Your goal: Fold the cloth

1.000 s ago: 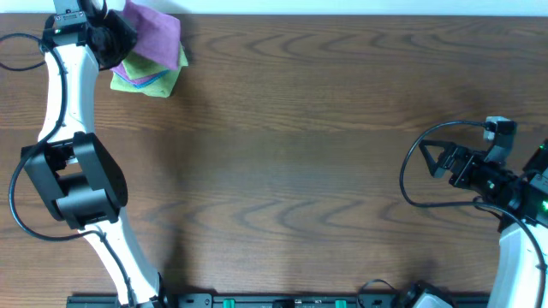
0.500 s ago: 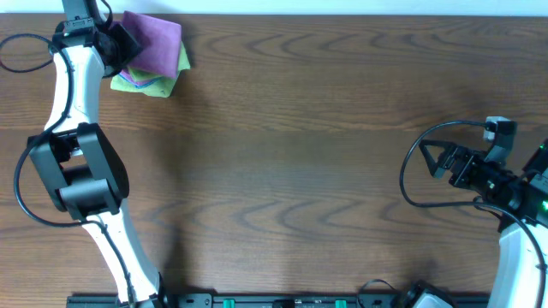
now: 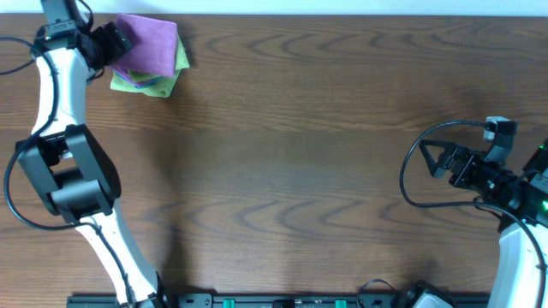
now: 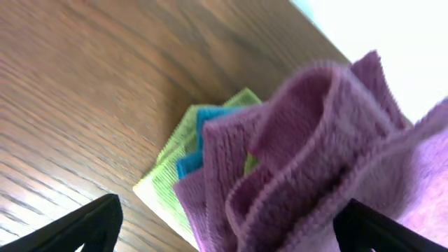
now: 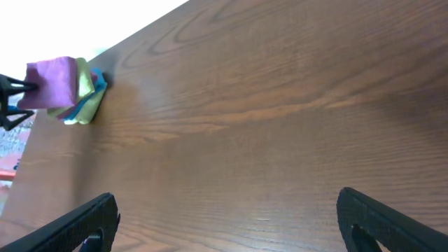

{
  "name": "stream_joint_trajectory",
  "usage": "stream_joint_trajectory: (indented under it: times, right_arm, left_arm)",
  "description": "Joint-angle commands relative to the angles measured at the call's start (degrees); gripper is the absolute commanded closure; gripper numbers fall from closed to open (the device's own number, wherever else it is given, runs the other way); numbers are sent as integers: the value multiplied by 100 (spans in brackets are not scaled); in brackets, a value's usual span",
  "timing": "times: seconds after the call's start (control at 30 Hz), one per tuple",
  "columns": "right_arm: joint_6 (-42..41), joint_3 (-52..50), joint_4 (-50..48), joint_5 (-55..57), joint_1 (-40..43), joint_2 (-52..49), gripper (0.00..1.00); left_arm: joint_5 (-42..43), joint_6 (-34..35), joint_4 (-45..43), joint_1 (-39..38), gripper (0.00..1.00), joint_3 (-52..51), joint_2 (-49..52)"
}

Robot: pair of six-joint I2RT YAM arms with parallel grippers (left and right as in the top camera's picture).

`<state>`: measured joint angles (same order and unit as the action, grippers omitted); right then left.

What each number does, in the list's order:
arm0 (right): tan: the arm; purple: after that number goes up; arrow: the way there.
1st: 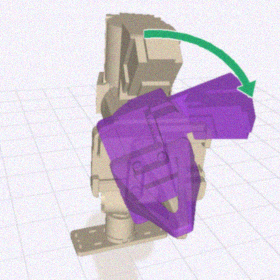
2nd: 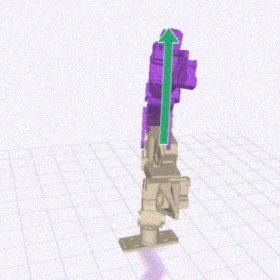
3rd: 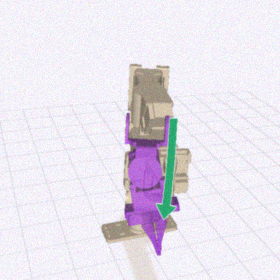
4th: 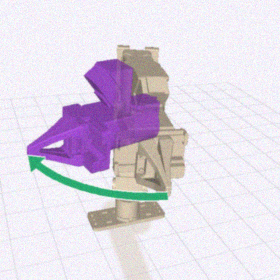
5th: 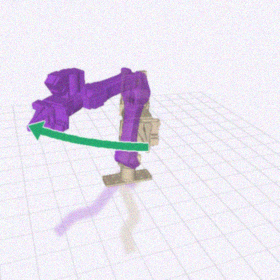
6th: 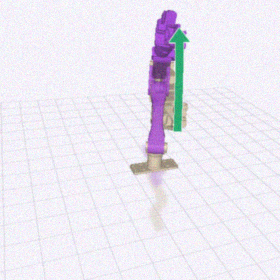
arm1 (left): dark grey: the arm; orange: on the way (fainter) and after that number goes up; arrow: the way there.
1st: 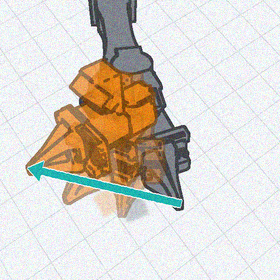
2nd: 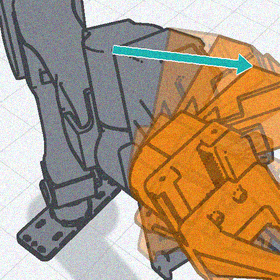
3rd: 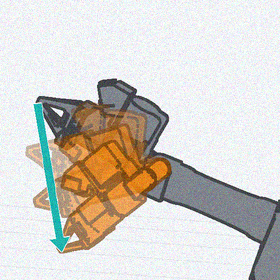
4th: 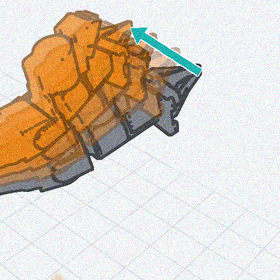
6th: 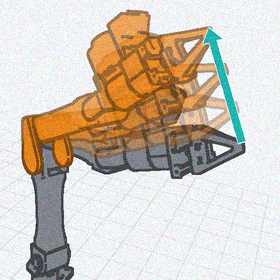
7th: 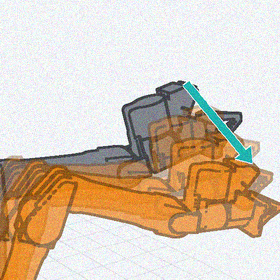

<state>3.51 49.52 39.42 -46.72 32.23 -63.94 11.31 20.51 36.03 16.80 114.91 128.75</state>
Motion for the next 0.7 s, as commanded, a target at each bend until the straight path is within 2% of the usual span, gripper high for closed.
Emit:
stream_joint_trajectory:
  times: [0.0,0.47,0.67]
  right_arm:
    - [-46,-24,7,-109,48,61,1]
    - [-46,-24,7,-107,48,61,1]
    - [-46,-24,7,-109,48,61,1]
  left_arm:
    - [35,-129,48,83,4,343,-238]
    - [118,-234,667,129,4,916,-660]
    - [1244,-229,761,118,4,918,-802]
